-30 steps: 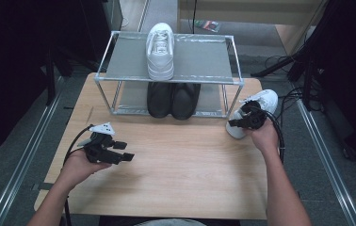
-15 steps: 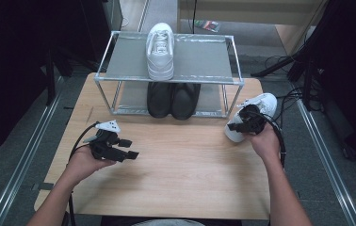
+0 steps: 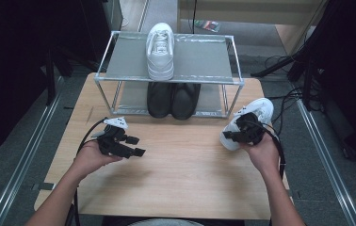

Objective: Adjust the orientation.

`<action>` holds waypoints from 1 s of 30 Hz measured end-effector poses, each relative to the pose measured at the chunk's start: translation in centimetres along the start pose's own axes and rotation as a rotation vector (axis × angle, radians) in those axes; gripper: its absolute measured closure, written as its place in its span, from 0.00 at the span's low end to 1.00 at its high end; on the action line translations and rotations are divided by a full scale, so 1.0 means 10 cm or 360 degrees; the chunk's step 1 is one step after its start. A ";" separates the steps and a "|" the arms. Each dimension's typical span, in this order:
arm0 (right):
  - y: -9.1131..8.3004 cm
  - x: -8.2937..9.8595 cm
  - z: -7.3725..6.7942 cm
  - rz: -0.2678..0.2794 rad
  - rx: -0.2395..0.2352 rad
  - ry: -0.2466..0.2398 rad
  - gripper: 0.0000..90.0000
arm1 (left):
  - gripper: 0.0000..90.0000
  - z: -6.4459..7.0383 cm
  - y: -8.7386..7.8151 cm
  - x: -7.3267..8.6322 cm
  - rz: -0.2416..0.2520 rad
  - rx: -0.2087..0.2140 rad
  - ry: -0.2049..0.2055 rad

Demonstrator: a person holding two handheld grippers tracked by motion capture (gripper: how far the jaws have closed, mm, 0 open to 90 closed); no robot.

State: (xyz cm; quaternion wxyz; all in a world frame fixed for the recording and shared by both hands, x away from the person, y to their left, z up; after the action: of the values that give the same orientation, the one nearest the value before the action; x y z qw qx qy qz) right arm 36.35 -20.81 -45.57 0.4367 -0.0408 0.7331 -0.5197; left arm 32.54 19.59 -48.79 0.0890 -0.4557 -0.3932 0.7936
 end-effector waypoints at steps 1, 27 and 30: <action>-0.01 0.01 -0.04 -0.0002 -0.0003 -0.0006 0.83 | 0.41 0.00 0.01 -0.01 0.0002 0.0005 0.0003; 0.16 0.06 -1.07 -0.0082 -0.0215 -0.0179 0.83 | 0.41 0.01 0.14 -0.17 -0.0016 0.0047 0.0054; 0.21 0.08 -1.17 -0.0109 -0.0214 -0.0208 0.83 | 0.41 0.01 0.14 -0.16 -0.0018 0.0046 0.0055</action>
State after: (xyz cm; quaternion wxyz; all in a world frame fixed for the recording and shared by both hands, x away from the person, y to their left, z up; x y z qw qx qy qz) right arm 28.69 -11.71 -46.81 0.4618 -0.1290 0.7345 -0.4802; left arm 33.70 17.82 -48.66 0.1069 -0.4656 -0.3827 0.7907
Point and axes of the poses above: each handheld gripper's, and its own axes: y roughly forward along the jaws, x roughly out of its underside, z roughly to its right, the point moved 2 cm from there along y, roughly forward along the jaws, and after that the axes turned 1 degree about -x, right-handed, at the moved point
